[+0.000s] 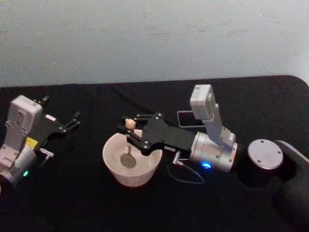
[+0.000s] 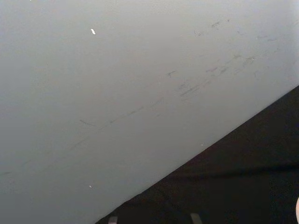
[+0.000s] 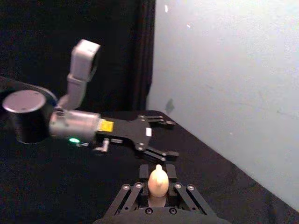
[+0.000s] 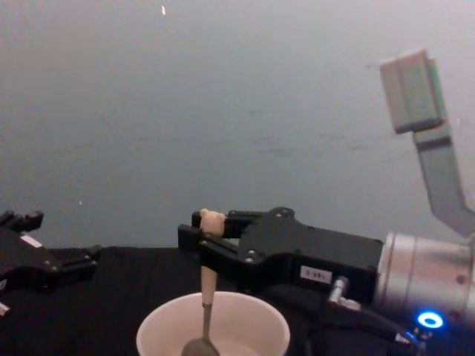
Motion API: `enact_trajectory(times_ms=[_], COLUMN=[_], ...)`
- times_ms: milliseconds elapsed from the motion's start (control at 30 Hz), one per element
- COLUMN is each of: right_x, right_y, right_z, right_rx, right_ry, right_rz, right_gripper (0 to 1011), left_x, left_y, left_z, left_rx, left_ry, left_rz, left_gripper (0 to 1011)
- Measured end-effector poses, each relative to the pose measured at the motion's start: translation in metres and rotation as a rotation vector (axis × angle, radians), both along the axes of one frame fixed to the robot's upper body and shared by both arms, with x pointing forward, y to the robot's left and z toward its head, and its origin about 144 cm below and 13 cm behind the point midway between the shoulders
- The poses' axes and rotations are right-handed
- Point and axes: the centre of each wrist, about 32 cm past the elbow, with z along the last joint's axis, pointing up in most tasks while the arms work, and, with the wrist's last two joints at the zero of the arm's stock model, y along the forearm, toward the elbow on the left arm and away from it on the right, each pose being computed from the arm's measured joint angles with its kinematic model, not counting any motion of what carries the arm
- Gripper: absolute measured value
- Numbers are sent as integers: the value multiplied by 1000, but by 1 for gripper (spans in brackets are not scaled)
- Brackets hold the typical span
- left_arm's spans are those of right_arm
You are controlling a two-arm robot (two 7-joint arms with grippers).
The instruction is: Pick up the stirring spoon with one hand, stir inside the cup, then place it back in its original position.
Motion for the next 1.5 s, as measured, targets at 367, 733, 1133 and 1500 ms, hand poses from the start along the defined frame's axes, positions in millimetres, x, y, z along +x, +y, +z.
enact_trajectory(times_ms=[367, 733, 1133, 1500], right_x=[17, 20, 15, -6], right_y=[2, -5, -20, -33], right_z=[-4, -3, -1, 0], right_rx=[-13, -15, -19, -34], right_ry=[-2, -6, -15, -22], right_rz=[-85, -115, -121, -55], right_gripper=[211, 211, 211, 211], left_x=[0, 0, 0, 0], left_y=[0, 0, 0, 0], left_z=[0, 0, 0, 0], left_rx=[0, 0, 0, 0], left_ry=[0, 0, 0, 0], left_rz=[0, 0, 0, 0], left_gripper=[1001, 1001, 1001, 1001])
